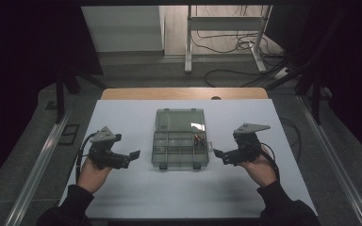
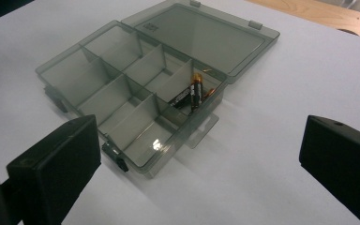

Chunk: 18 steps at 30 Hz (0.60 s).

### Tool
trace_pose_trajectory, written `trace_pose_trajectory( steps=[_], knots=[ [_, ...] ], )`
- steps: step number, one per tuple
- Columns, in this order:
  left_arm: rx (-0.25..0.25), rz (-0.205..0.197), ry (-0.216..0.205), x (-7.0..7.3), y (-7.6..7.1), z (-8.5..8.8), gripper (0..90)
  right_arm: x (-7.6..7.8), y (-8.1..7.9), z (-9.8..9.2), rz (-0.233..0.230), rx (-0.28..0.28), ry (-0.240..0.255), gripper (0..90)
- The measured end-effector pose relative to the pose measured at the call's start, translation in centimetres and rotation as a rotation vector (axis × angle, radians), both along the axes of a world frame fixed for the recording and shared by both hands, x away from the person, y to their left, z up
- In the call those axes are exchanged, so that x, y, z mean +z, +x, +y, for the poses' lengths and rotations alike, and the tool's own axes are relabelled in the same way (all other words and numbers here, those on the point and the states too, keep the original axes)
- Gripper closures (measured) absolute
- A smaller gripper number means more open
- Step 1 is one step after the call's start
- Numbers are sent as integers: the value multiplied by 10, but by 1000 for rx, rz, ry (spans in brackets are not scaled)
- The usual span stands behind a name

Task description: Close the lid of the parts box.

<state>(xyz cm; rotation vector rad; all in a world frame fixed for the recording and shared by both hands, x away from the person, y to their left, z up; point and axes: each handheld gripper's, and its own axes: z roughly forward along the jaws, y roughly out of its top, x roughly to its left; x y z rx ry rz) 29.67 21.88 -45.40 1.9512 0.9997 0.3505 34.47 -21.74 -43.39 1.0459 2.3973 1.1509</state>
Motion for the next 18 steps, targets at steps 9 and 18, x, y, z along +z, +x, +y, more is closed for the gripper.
trace_pose_trajectory(
  steps=[9, 18],
  knots=[
    [-15, 4, 3, 0, 12, -6, 1, -1, 13, 3, 12, -24, -7, 0],
    [-26, 2, 0, 2, 22, -12, 1, -2, 22, 11, 6, -4, -43, 0]
  ],
)
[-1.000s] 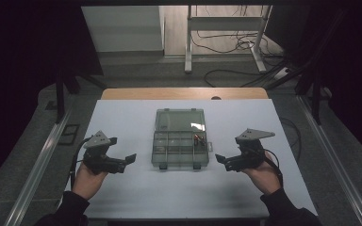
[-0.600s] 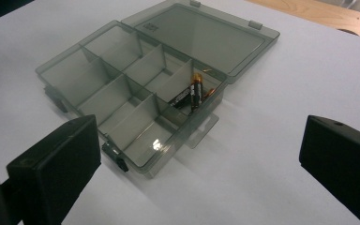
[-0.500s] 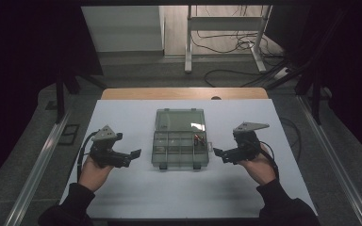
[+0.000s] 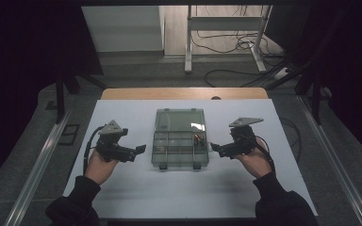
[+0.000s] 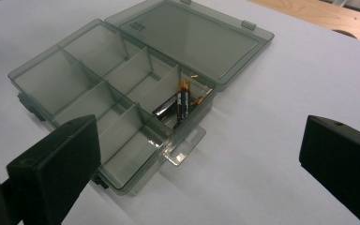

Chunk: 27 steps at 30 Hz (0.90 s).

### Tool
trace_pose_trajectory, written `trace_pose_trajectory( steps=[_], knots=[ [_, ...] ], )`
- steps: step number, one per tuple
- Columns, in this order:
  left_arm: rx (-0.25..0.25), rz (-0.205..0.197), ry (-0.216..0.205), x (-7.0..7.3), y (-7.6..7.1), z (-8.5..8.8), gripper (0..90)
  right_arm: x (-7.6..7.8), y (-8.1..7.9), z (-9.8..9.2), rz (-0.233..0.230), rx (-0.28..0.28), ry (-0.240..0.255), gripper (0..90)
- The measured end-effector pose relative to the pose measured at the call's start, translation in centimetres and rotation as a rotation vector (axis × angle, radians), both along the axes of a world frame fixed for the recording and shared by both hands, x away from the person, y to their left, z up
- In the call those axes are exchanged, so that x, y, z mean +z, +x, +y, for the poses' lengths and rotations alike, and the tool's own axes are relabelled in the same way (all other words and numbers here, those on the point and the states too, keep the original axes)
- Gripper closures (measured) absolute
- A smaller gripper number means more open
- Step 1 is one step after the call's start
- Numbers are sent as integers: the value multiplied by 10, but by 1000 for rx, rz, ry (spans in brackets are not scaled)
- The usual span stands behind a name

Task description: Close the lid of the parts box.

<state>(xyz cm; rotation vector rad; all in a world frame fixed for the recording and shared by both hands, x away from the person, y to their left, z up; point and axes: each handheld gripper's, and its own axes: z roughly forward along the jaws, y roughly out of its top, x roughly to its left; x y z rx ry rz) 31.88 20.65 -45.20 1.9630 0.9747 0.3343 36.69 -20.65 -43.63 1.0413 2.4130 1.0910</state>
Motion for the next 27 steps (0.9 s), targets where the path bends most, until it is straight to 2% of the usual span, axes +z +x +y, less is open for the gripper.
trace_pose_trajectory(
  steps=[4, 9, 19, 27],
  knots=[
    [-8, 13, -4, 0, 5, -2, 1, 0, 2, 6, -11, 19, -28, 0],
    [-13, 16, -8, 0, 11, -5, 1, -1, 7, 11, -8, 22, -36, 0],
    [-27, 11, 15, -5, 21, -9, 1, -5, 21, 14, 0, 7, -32, 0],
    [-31, 12, 28, -9, 29, -11, 1, -9, 34, 15, 22, -1, -1, 0]
  ],
)
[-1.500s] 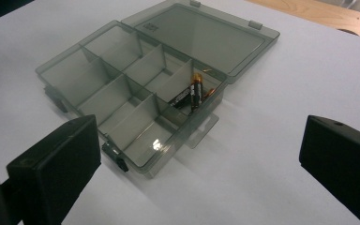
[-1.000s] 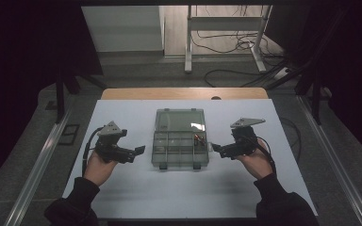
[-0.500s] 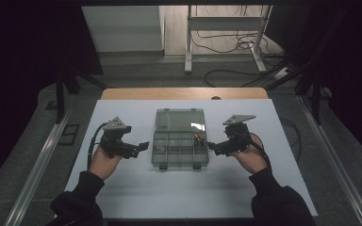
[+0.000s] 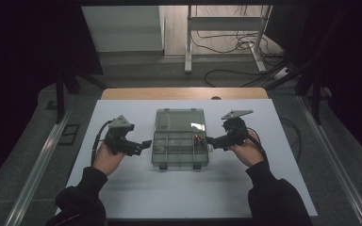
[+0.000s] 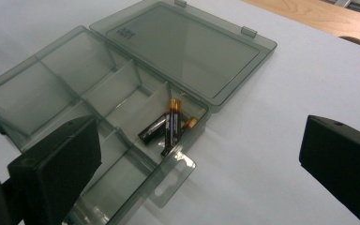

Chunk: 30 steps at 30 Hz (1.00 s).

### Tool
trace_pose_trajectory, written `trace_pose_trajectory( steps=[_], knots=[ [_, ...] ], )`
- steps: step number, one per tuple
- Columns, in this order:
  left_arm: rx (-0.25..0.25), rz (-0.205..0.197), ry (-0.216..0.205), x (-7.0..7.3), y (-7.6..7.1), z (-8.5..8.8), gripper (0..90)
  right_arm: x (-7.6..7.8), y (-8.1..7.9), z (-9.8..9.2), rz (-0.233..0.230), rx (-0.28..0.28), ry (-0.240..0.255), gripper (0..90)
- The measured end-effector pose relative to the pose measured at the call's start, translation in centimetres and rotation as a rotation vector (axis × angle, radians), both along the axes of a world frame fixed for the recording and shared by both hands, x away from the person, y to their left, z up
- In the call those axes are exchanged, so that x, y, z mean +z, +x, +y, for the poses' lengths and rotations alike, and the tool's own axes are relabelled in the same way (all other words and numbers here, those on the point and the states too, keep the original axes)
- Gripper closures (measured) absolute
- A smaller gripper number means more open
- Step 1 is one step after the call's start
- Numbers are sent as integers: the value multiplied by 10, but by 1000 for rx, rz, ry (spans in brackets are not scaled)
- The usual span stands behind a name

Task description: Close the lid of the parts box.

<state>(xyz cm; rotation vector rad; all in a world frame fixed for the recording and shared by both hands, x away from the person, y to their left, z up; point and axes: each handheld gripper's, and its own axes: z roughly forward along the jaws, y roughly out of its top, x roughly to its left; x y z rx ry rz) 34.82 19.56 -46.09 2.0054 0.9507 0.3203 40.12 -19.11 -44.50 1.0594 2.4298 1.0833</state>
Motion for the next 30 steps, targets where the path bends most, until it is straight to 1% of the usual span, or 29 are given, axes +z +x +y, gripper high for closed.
trace_pose_trajectory(
  steps=[6, 10, 14, 17, 21, 23, 27, 30],
  knots=[
    [-7, -8, 9, -3, 5, -1, 0, -2, 9, 3, 16, -8, 14, 0],
    [-10, -4, 6, -6, 9, -2, 0, -4, 13, 7, 27, -9, 11, 0],
    [-9, 4, 0, -7, 13, -2, 0, -4, 18, 11, 24, -6, 2, 8],
    [-10, 6, -1, -8, 16, -3, 0, -3, 22, 14, 24, -7, 4, 8],
    [-9, 12, -5, -9, 20, -3, 0, -4, 28, 16, 41, -19, 8, 8],
    [-8, 15, -11, -9, 23, -3, 0, -4, 31, 17, 37, -16, 5, 8],
    [-10, 18, -9, -9, 26, -4, 0, -5, 36, 21, 38, -21, 3, 2],
    [-8, 22, -2, -11, 28, -4, 0, -7, 40, 23, 51, -34, -5, 1]
  ],
)
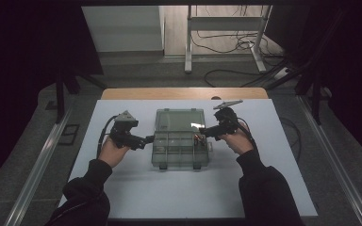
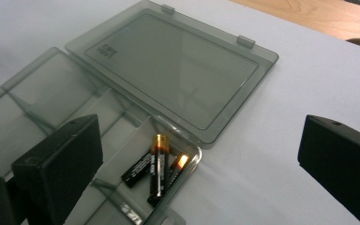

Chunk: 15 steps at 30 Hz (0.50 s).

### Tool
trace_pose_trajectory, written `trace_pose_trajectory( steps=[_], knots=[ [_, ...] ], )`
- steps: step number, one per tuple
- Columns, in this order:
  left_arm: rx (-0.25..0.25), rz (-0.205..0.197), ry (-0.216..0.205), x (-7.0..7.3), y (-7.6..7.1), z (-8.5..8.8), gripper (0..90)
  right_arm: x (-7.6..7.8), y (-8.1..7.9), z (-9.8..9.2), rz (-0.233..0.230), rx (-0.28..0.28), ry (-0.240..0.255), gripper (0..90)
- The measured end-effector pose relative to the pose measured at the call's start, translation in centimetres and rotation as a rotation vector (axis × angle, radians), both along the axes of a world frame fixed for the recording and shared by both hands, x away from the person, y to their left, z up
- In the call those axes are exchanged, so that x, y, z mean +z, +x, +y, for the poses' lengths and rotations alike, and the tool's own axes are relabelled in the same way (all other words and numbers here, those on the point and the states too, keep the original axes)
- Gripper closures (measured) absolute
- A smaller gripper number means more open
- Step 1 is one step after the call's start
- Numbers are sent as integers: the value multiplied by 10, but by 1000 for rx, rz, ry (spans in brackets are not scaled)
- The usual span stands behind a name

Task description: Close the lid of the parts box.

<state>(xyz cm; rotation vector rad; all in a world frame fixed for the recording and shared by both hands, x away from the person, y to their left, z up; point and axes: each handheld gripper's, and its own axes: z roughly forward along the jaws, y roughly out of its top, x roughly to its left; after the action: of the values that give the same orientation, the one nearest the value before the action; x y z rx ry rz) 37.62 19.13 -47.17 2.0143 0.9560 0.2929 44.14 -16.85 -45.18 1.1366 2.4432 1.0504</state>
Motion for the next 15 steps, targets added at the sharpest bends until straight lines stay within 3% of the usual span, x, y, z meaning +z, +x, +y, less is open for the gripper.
trace_pose_trajectory(
  steps=[15],
  knots=[
    [5, 2, -6, -1, 11, -1, 0, -3, 22, 11, 63, -31, -33, 0]
  ],
)
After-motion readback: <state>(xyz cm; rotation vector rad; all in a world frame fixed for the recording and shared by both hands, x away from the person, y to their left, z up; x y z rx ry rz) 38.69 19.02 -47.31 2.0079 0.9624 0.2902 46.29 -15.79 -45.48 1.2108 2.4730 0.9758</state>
